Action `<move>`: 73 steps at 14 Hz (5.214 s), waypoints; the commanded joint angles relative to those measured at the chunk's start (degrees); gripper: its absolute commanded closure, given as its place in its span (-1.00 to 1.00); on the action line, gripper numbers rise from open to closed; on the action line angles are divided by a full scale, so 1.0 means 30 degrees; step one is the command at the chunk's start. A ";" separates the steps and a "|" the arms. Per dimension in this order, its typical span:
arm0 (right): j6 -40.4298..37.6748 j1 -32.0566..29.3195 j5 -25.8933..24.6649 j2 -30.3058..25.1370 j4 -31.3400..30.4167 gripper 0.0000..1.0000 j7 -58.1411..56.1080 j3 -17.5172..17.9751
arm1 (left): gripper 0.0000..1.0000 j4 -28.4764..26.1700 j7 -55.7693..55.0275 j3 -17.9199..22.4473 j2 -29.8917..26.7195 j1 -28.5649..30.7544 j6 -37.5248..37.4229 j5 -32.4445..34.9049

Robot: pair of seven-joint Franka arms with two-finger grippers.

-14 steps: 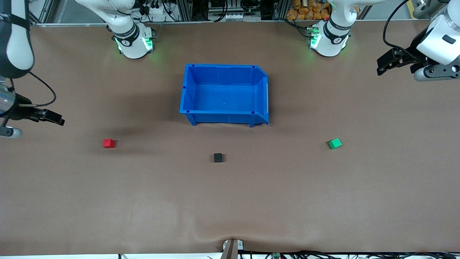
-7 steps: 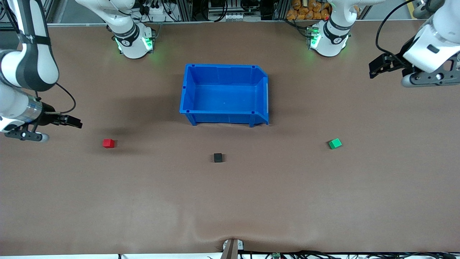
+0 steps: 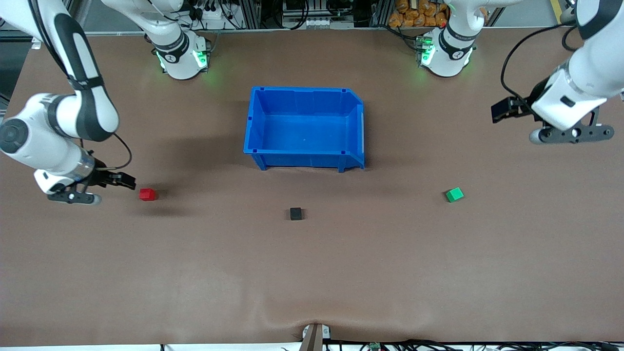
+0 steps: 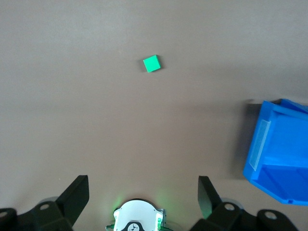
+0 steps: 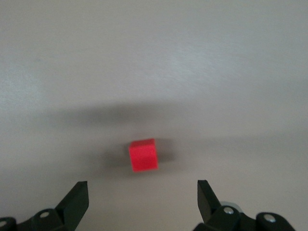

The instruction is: Attach green and red cubes to black cube

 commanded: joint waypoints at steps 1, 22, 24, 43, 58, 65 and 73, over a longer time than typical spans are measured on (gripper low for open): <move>0.1533 0.0209 -0.0289 0.1635 0.0043 -1.00 -0.1524 -0.0023 | -1.00 0.0089 -0.0288 -0.0081 0.0954 0.0308 0.0554 0.0087; 0.5318 -0.0084 -0.0289 0.3662 -0.1832 -0.17 -0.3144 -0.0023 | -1.00 -0.6473 -0.6382 0.0036 0.6316 0.1216 1.3678 0.0116; 0.5260 -0.0084 -0.0289 0.3342 -0.2241 0.47 -0.3144 -0.0023 | -1.00 -0.6707 -0.6876 0.0036 0.6872 0.1246 1.4439 0.0116; 0.5201 -0.0523 -0.0025 0.2899 0.0393 1.00 -1.9389 0.0619 | 1.00 -0.6183 -1.2022 0.0095 0.9336 0.0724 1.6963 0.0116; 0.5054 0.2958 0.0179 0.9779 0.9238 1.00 -2.3418 0.4958 | 1.00 0.1054 -2.9547 -0.0051 1.2382 -0.6018 1.6729 -0.0264; -0.0183 0.5185 0.2934 1.1979 1.3658 1.00 -2.0934 0.4783 | 1.00 0.1700 -3.2513 -0.0052 1.2559 -0.7394 1.6495 -0.0821; -0.0600 0.9548 0.2055 1.2215 1.4075 1.00 -1.7327 0.2152 | 1.00 0.1700 -3.3361 -0.0052 1.2500 -0.7953 1.6494 -0.0792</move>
